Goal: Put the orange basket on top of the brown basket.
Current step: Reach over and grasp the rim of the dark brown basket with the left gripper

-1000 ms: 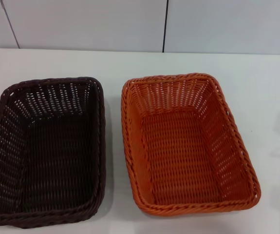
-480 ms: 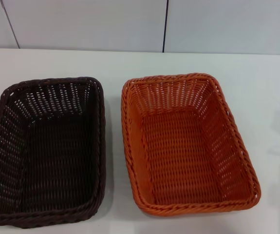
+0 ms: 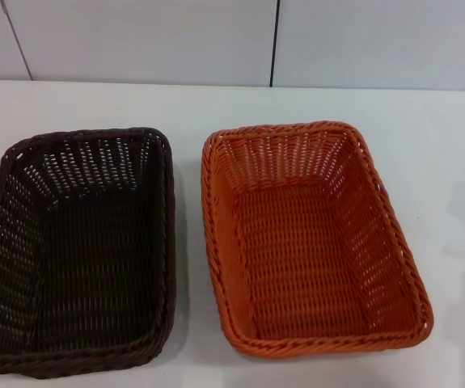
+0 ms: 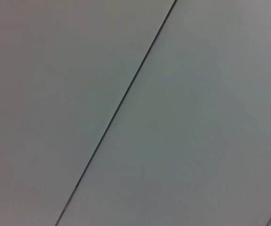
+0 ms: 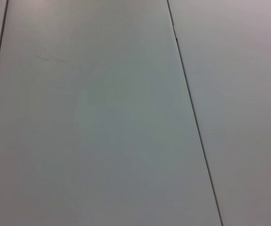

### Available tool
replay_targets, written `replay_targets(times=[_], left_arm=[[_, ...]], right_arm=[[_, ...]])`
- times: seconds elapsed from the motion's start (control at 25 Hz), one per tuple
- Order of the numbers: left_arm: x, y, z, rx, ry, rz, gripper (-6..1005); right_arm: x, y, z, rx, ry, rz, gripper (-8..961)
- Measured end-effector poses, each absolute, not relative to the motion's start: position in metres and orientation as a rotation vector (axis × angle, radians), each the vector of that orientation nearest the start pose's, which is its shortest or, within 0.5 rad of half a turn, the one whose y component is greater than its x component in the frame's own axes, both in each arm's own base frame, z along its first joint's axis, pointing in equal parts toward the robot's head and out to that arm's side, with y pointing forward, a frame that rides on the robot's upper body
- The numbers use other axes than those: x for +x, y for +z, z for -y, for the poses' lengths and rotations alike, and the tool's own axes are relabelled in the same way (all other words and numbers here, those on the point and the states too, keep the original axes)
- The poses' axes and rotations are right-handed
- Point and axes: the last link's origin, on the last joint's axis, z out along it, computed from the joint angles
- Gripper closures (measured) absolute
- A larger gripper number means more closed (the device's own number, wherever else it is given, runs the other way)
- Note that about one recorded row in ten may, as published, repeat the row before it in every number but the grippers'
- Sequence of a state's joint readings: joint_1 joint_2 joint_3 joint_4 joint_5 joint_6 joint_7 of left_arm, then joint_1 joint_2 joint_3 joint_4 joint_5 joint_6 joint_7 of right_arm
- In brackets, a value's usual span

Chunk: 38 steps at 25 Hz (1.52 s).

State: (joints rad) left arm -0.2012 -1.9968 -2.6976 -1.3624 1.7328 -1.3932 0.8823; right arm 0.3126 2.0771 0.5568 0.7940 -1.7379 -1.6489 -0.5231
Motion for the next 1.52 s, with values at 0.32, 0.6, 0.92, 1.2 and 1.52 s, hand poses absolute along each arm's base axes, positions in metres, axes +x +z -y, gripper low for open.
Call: replay_targets(times=[0.32,0.6,0.92,1.2,1.52], left_arm=[[-0.281,0.236,-0.307,-1.776,-0.649,1.125,319],[-0.256,0.225,-0.316,-1.815,-0.387,1.175,323],[-0.240,0.190,-0.324,-1.848,-0.107,1.233,327],[-0.234,0.161,-0.332,-1.888,0.052,1.261,331],[-0.239,0.141,-0.333,-1.920,0.094,1.328,335]], right_arm=[[0.224,0.005,-0.287,-1.058,0.887,-0.287,502],[0.224,0.005,-0.288,-1.057,0.888,-0.287,502],[0.223,0.004,-0.292,-1.066,0.886,-0.293,502],[0.223,0.004,-0.298,-1.078,0.878,-0.295,502],[0.224,0.005,-0.301,-1.083,0.879,-0.303,502]])
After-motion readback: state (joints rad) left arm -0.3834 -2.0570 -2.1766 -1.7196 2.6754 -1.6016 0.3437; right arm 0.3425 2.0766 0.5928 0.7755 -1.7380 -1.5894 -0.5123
